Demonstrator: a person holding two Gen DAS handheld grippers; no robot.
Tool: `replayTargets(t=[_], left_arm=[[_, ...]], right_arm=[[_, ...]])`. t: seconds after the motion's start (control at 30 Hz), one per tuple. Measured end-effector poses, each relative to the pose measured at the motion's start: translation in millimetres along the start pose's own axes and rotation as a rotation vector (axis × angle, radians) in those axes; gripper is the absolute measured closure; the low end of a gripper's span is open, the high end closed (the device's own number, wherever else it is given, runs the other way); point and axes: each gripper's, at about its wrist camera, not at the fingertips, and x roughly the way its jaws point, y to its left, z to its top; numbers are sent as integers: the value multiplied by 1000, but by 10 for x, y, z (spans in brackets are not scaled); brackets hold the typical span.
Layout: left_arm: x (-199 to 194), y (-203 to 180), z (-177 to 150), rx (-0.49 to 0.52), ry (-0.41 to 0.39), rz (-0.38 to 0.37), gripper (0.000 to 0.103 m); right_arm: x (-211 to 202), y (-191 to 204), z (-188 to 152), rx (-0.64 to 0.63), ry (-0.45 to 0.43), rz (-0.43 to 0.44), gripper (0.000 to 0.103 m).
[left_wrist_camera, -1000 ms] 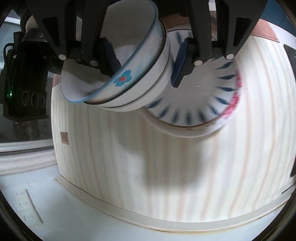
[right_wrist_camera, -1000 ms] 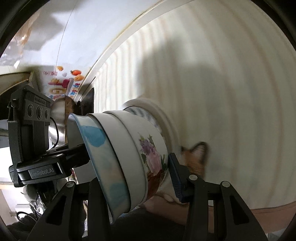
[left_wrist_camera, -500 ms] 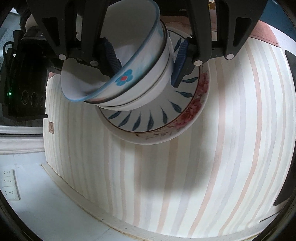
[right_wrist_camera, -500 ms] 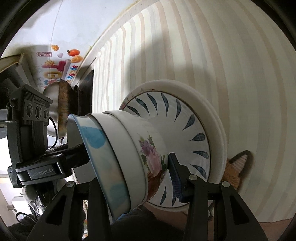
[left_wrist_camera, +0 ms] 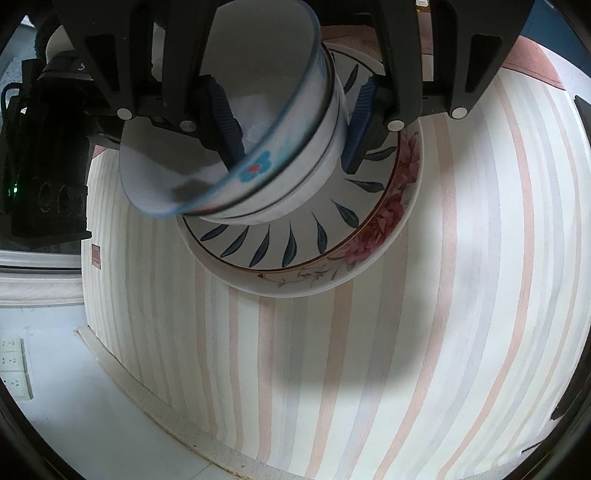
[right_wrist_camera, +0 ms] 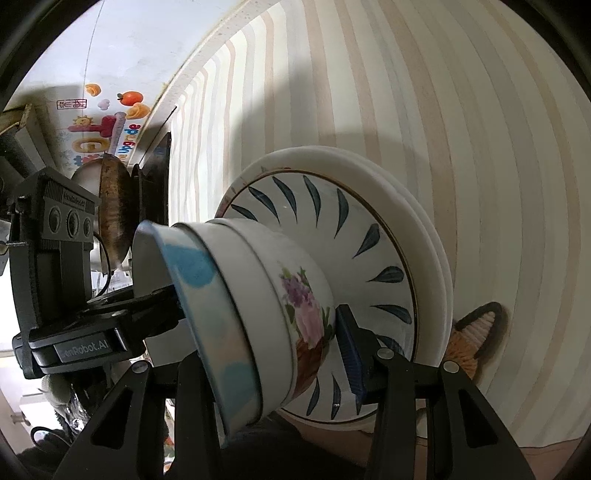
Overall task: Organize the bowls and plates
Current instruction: 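Carry the bowl stack with both grippers onto the plate stack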
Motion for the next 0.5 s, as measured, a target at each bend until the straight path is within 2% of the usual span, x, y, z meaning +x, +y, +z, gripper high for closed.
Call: replayTargets(t=[0.5], left_arm=[[-11,-17,-33,4,-12,7,51]], right_arm=[[-14,0,-16,26,-2,-20,55]])
